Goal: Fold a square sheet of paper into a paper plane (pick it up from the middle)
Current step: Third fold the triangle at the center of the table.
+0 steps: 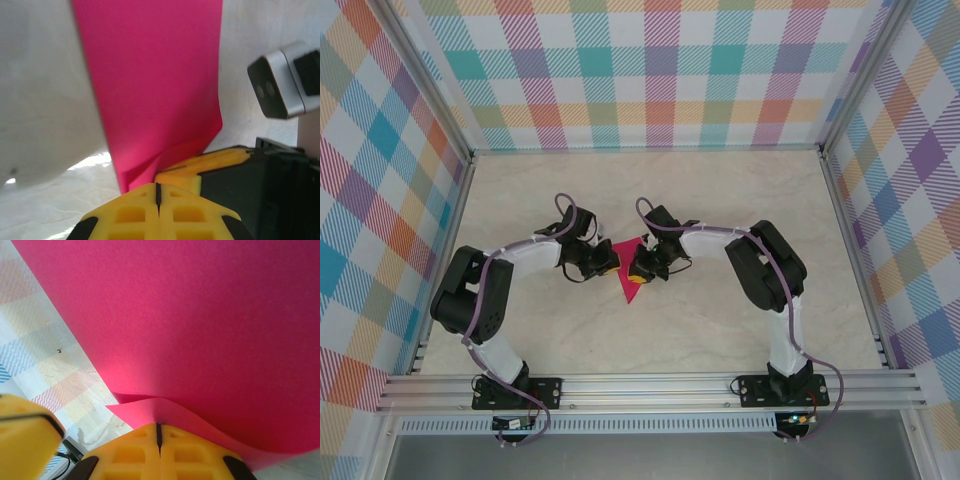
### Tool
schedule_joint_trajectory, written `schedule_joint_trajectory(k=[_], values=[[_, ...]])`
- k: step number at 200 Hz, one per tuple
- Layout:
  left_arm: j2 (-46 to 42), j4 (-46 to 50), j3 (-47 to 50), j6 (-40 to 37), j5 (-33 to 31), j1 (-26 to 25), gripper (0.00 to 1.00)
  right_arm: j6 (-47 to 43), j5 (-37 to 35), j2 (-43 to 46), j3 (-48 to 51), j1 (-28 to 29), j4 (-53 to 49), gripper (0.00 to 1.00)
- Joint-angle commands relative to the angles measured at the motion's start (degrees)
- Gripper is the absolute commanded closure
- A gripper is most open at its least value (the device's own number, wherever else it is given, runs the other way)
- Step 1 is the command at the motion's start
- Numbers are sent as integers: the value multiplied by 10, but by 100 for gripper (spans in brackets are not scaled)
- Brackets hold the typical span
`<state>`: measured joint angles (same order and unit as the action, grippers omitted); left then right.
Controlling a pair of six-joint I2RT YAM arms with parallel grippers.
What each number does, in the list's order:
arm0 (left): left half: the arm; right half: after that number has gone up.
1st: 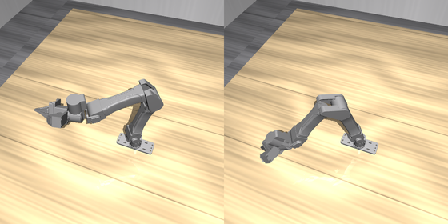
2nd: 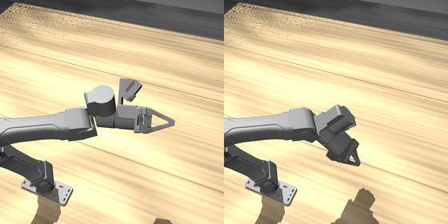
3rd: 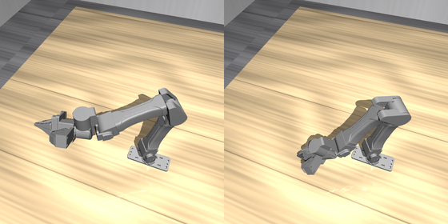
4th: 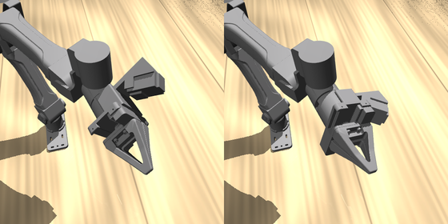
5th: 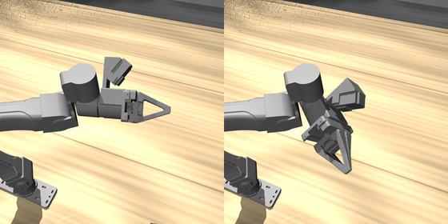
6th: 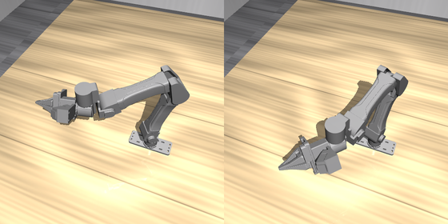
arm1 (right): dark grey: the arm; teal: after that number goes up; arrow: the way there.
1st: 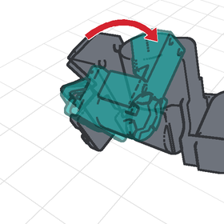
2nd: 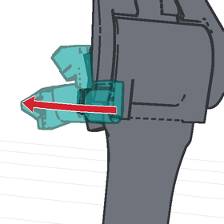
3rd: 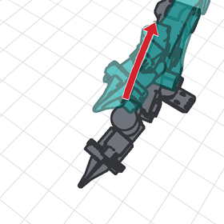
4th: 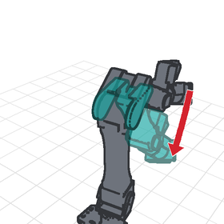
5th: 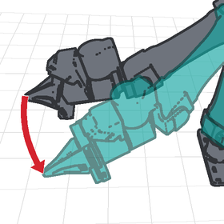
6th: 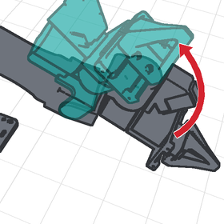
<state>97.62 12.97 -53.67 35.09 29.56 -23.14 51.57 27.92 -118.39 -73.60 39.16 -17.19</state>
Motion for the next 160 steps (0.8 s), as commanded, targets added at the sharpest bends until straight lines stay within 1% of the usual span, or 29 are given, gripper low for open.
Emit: schedule_joint_trajectory(k=[1, 49, 111, 160], values=[[0, -1, 9, -6, 7, -16, 100, -9, -40, -25, 21, 1, -39, 95], [27, -2, -1, -6, 1, -29, 100, -10, -40, -25, 17, 1, -41, 95], [50, 11, 0, -11, -31, -32, 100, -9, -38, -24, 15, 1, -39, 95], [65, 24, -1, -20, -60, -33, 100, -19, -22, 4, 25, 1, 3, 96]])
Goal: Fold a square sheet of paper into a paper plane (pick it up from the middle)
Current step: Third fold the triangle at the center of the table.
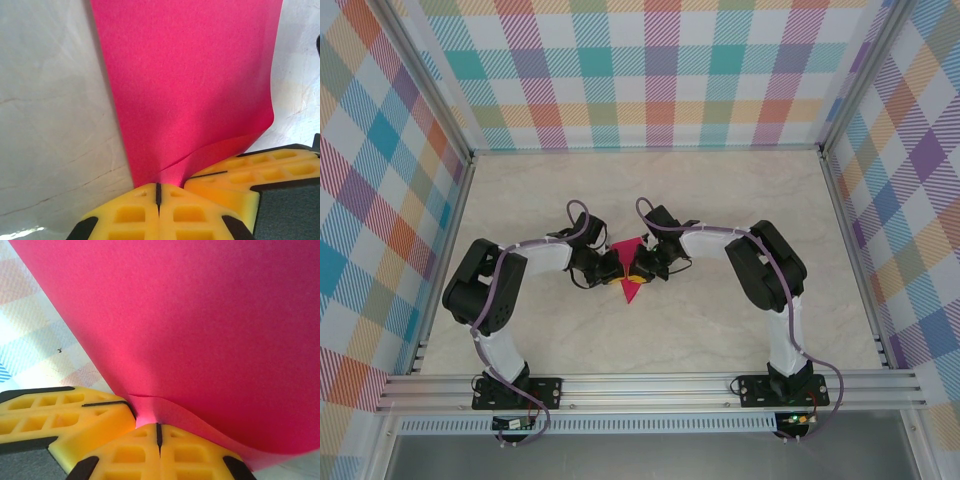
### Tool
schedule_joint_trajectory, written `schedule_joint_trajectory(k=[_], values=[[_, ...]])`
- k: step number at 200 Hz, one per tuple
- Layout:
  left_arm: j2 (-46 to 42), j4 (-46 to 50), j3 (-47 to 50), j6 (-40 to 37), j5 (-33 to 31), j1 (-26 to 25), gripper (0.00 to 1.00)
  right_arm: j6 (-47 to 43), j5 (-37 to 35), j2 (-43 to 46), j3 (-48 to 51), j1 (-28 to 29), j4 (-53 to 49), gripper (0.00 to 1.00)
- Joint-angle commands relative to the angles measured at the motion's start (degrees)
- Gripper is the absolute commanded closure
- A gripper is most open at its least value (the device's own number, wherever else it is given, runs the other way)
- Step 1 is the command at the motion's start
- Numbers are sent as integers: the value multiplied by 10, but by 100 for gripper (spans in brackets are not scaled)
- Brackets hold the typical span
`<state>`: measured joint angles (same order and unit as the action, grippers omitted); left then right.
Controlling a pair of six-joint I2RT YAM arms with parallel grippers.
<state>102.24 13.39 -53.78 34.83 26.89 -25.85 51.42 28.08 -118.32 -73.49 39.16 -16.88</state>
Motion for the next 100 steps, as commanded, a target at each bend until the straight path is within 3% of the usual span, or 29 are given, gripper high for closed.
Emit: schedule_joint_trajectory(k=[1, 44, 100], values=[[19, 21, -1, -17, -33, -6, 100, -18, -23, 5, 24, 1, 2, 96], [23, 49, 3, -21, -43, -6, 100, -44, 1, 47, 62, -7, 85, 95], [29, 75, -7, -28, -65, -9, 100, -69, 3, 49, 95, -10, 107, 95]])
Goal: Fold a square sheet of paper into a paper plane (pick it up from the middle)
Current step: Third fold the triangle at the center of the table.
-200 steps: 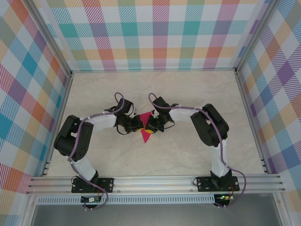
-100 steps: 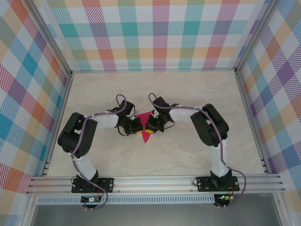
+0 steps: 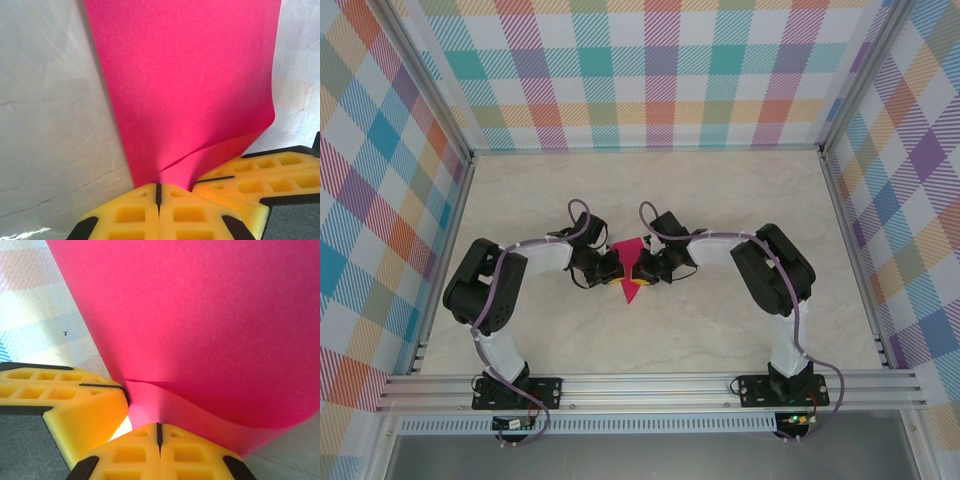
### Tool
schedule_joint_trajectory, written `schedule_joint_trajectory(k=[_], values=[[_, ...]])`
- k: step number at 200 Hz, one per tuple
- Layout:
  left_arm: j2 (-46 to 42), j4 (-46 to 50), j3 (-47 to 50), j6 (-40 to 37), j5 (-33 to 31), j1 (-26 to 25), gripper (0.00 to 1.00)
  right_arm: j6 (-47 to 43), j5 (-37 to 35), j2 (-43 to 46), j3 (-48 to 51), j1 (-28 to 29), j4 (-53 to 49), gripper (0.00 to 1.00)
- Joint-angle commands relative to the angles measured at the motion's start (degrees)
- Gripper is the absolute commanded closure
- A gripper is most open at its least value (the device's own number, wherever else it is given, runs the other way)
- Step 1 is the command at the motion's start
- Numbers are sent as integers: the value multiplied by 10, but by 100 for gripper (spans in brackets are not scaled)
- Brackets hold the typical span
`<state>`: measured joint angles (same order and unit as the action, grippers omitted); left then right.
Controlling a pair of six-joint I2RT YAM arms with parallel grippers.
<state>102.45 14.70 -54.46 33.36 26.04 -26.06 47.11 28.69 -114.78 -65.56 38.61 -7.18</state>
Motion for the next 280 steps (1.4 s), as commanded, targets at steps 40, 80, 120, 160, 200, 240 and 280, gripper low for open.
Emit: schedule_joint_trajectory(k=[40, 80, 120, 160, 200, 240, 280], values=[[43, 116, -20, -23, -101, -11, 100, -33, -21, 8, 31, -18, 16, 95], [59, 170, -35, -39, -154, -14, 100, -39, -35, 13, 52, -35, 38, 96], [70, 203, -42, -49, -194, -19, 100, -57, -69, 30, 67, -56, 52, 96], [71, 204, -44, -53, -197, -22, 100, -69, -121, 69, 72, -71, 37, 97], [71, 201, -53, -53, -193, -31, 100, -56, -75, 117, 90, -62, 88, 96], [76, 200, -55, -52, -193, -35, 100, -48, -13, 66, 61, -40, 96, 95], [77, 204, -57, -52, -196, -36, 100, -55, 1, 17, 18, -36, 67, 96]])
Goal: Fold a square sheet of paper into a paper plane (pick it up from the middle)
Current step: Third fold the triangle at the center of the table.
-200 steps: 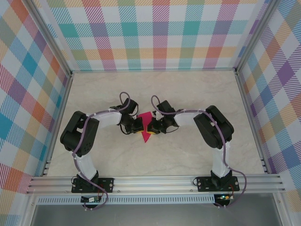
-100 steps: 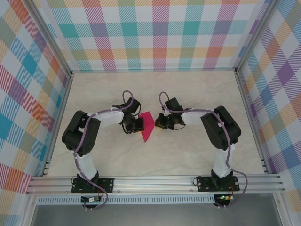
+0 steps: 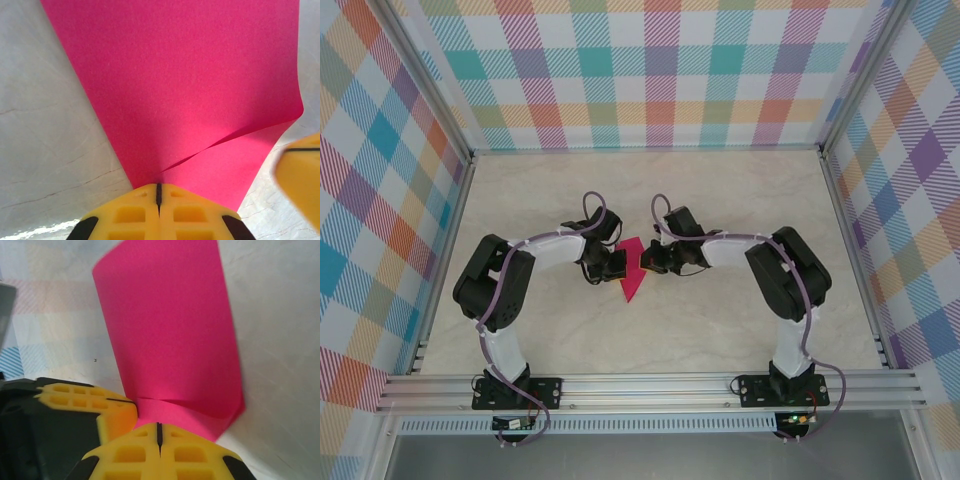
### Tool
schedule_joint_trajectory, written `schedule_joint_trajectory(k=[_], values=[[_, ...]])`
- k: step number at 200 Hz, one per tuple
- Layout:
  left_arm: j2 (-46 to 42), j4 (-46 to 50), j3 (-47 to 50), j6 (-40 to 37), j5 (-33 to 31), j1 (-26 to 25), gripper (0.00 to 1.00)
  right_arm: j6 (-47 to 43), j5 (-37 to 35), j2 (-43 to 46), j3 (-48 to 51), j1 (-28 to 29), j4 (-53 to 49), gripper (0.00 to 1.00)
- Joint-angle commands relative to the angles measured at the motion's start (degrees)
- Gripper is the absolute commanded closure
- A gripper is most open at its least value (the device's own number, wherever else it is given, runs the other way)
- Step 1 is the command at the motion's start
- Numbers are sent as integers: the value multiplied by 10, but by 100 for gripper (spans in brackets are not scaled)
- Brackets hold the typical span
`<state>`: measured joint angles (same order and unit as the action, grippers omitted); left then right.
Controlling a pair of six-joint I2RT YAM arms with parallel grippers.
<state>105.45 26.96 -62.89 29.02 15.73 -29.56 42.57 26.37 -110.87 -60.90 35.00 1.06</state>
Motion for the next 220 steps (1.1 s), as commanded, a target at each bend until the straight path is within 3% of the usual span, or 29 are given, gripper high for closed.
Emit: schedule_joint_trajectory(k=[1, 58, 80, 136, 162, 220], values=[[47, 82, 27, -8, -93, -1, 100, -10, 23, -23, -30, 0, -17, 96], [49, 80, 31, -8, -94, -2, 100, -22, -73, -46, -54, -43, -112, 97], [47, 77, 35, -7, -94, -3, 100, -19, -106, -17, -50, -57, -136, 97], [47, 55, 49, 2, -90, -3, 100, 32, -52, 87, 2, -10, -113, 96], [49, 43, 52, 7, -87, -3, 100, 93, -7, 82, 37, 26, -62, 97], [54, 29, 57, 11, -85, -4, 100, 136, 9, 29, 18, 82, -17, 100]])
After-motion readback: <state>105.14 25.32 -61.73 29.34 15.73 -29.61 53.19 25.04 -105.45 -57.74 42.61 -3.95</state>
